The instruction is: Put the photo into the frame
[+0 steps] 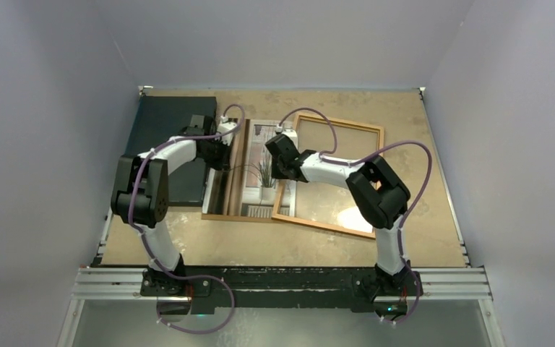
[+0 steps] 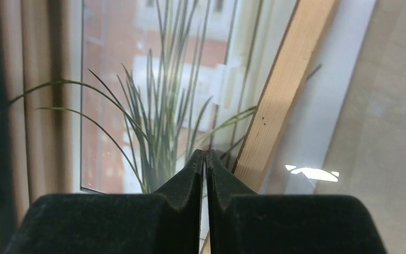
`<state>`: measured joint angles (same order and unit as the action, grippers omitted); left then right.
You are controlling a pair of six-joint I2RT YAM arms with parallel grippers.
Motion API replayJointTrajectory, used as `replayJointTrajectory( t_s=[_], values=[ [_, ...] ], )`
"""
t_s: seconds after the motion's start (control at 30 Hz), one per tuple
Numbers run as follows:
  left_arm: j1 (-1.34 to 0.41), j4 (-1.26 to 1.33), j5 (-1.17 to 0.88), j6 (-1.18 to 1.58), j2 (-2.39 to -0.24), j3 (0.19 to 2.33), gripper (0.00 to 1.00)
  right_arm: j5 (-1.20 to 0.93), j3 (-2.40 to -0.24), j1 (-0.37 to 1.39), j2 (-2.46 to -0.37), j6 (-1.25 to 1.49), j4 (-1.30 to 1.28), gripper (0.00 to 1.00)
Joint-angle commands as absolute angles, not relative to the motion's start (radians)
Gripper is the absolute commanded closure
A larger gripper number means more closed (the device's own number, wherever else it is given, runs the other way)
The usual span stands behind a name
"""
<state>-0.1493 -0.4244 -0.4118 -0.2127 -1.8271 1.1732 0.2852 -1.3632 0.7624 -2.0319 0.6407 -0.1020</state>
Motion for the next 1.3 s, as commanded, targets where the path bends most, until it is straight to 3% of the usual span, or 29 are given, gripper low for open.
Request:
replayJointTrajectory(
  t_s=[0.0,0.2,0.63,1.1,1.27],
  values=[
    [-0.193,-0.377,-0.350,-0.257,-1.859,1.163,1.00,0.304,-1.251,0.705,-1.955,0.669,-0.123,0.93],
    [-0.226,-0.364,-0.290,-0.272,-1.889,1.162,1.00,0.306,-1.144,0.655,-1.875,0.680,-0.103,0.92],
    [-0.251,-0.358,-0.258,-0.292,-1.908,1.130,1.00,0.258,-1.092,0.590,-1.816,0.668,-0.041,0.72],
    [-0.250,-0.364,-0.270,-0.289,-1.878,1.103,1.00,0.153,-1.614,0.589,-2.197,0.593,0.019,0.83],
    [-0.250,-0.359,-0.271,-0.300,-1.872,1.084,1.00,0.163,-1.718,0.590,-2.231,0.593,0.003,0.84]
  ],
)
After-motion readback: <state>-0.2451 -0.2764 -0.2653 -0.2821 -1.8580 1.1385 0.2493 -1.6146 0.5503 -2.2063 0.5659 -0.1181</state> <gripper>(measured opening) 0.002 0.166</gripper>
